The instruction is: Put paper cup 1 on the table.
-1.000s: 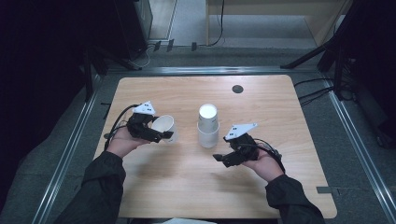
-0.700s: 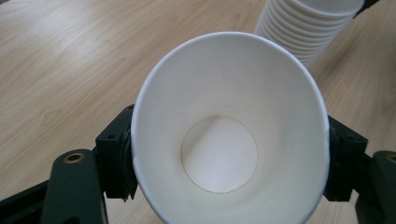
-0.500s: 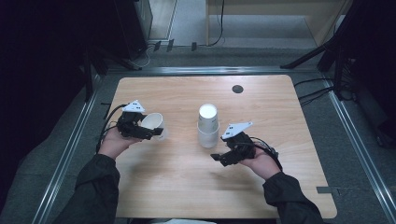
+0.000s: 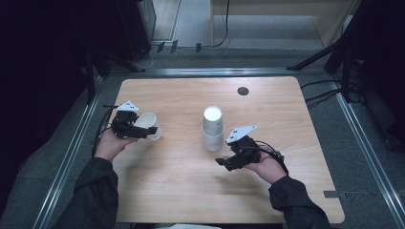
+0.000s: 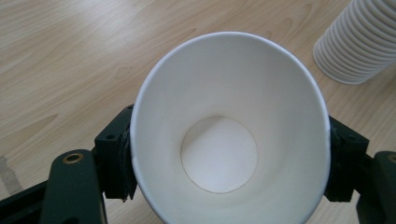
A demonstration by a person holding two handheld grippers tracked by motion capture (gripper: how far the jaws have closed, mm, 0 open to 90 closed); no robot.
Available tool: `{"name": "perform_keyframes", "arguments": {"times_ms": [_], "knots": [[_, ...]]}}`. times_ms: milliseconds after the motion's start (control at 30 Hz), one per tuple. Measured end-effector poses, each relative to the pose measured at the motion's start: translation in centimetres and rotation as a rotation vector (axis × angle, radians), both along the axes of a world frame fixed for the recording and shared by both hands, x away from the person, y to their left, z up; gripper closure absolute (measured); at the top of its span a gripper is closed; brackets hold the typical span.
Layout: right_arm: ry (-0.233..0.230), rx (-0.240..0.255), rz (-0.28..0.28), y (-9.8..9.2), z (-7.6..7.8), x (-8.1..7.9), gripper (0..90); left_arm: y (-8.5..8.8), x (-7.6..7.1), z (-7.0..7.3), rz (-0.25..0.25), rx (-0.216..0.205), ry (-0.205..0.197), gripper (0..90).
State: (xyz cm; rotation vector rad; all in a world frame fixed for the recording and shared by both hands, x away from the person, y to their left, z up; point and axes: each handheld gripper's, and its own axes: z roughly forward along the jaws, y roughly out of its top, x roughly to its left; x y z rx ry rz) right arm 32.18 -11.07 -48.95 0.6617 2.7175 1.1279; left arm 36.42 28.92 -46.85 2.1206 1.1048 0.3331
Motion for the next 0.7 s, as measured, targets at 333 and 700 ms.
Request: {"name": "perform_keyframes", "arguments": {"times_ms": [333,700], "knots": [[-0.001,-0.002,0.002,0.0,0.0,0.0,21.1,-0.1,0.6,-1.0,0.013,0.053,0.030,23.2],[0.003,-0.005,0.004,0.1,-0.1,-0.1,21.1,-0.5,0.9,-1.4,0.013,0.083,0.043,22.4]]}}
